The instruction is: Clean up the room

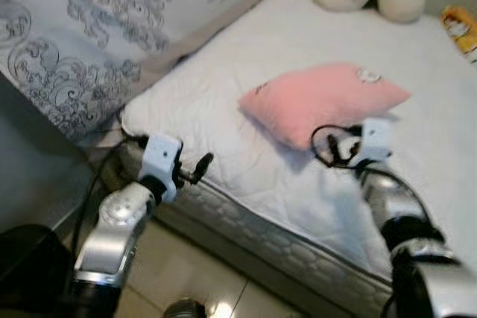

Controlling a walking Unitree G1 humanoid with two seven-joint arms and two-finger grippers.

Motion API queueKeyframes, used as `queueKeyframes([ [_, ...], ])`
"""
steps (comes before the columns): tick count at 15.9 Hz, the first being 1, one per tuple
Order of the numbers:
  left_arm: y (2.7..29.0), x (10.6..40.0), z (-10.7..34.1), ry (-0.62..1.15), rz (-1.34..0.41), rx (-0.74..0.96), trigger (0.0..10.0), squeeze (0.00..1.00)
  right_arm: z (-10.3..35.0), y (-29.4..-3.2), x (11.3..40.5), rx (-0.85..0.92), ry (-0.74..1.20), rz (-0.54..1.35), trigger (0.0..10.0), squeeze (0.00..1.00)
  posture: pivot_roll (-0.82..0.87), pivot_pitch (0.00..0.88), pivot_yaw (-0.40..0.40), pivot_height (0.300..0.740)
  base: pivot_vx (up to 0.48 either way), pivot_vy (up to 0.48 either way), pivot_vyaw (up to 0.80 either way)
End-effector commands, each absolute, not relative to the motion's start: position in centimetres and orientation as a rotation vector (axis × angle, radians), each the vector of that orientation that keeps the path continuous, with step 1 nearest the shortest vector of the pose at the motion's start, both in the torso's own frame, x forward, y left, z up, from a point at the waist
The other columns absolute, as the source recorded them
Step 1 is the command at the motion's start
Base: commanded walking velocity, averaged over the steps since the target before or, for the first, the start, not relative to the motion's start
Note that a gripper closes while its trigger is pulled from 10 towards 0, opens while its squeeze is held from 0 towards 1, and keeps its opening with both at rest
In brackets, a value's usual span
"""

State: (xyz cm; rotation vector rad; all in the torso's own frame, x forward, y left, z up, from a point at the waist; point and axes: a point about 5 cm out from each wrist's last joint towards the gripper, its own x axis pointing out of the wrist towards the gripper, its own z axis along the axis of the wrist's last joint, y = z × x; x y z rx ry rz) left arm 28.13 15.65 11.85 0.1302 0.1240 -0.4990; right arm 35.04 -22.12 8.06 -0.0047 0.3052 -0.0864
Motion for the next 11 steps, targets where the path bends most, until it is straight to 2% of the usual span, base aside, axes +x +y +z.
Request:
queueKeyframes([
  [1, 14.9, 27.6, 12.3, 0.130, -0.578, 0.121, 10.0, 0.00, 8.0, -22.5, 35.1, -0.018, 0.310, -0.098, 10.0, 1.00, 0.05, 0.157, 0.023, 0.740, 0.000, 0.000, 0.00],
  [3, 15.0, 26.9, 12.0, 0.164, -0.633, 0.159, 10.0, 0.00, 7.9, -23.0, 35.3, -0.029, 0.370, -0.110, 10.0, 1.00, 0.04, 0.174, 0.075, 0.740, 0.000, 0.000, 0.00],
  [4, 15.4, 27.2, 11.7, 0.174, -0.595, 0.136, 10.0, 0.00, 8.0, -22.7, 35.5, -0.025, 0.393, -0.071, 10.0, 1.00, 0.00, 0.216, 0.077, 0.740, 0.000, 0.000, 0.00],
  [6, 15.4, 27.2, 11.1, 0.191, -0.559, 0.103, 10.0, 0.00, 8.2, -22.1, 35.8, -0.024, 0.391, -0.018, 10.0, 1.00, -0.01, 0.200, 0.075, 0.740, 0.000, 0.000, 0.00],
  [8, 14.3, 26.7, 10.5, 0.212, -0.582, 0.062, 10.0, 0.00, 7.6, -22.4, 35.5, -0.054, 0.428, -0.030, 10.0, 1.00, -0.05, 0.196, 0.077, 0.740, 0.000, 0.000, 0.00],
  [11, 13.7, 26.3, 10.0, 0.205, -0.545, -0.005, 10.0, 0.00, 8.9, -23.2, 35.0, 0.038, 0.183, -0.036, 10.0, 1.00, -0.09, 0.130, 0.058, 0.740, 0.000, 0.000, 0.00],
])
